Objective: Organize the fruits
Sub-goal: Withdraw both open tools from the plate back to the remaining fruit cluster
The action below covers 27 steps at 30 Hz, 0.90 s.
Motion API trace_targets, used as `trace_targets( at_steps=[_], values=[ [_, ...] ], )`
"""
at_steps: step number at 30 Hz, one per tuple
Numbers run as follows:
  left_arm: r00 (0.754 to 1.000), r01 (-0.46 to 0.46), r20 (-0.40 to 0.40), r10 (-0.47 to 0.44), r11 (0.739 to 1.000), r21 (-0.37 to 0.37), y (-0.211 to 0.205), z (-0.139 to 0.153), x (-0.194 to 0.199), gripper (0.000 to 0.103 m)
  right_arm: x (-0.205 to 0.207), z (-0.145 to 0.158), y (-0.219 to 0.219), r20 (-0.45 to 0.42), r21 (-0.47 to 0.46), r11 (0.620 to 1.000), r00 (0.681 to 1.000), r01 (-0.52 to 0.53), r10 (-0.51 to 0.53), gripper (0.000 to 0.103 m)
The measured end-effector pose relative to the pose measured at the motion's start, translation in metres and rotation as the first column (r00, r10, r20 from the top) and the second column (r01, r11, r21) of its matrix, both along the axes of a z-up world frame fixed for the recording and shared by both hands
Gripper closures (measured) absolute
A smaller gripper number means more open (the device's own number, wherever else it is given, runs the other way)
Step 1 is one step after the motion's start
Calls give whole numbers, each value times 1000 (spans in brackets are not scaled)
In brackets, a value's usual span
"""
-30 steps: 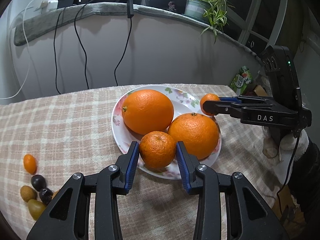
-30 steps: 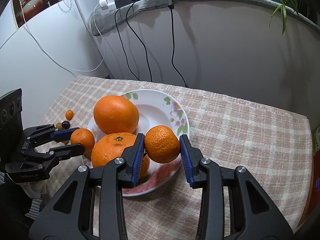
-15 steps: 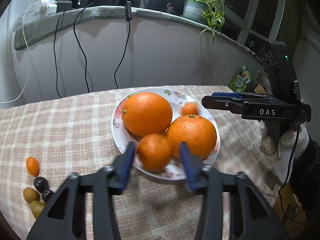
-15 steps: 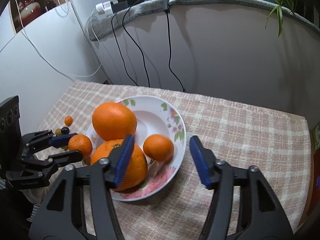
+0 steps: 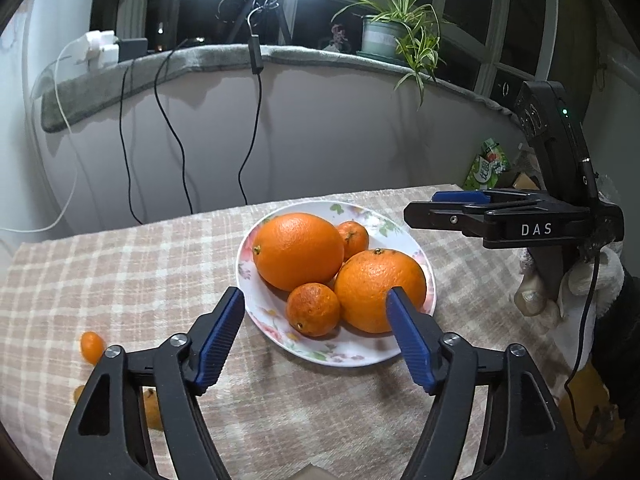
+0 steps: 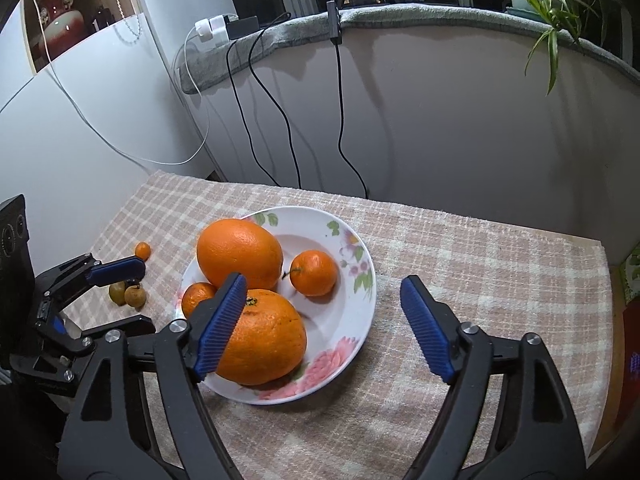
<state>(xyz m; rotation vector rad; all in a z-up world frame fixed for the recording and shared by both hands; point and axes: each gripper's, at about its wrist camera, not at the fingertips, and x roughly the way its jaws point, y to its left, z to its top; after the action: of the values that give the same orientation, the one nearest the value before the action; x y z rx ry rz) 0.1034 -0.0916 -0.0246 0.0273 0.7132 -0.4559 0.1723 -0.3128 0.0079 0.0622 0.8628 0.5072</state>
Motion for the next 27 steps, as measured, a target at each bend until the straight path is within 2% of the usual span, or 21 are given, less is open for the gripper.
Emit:
trace_targets(
  at_steps=[16,27],
  values=[
    [998,-14,68,13,1000,9,10,17,-19,29,-18,16,6,43,-5,1000,999,16,-16,18],
    [992,-97,77,99,995,-32,56,20,-30,29,-38,29,27,102,-14,1000,995,8,-6,18]
  ],
)
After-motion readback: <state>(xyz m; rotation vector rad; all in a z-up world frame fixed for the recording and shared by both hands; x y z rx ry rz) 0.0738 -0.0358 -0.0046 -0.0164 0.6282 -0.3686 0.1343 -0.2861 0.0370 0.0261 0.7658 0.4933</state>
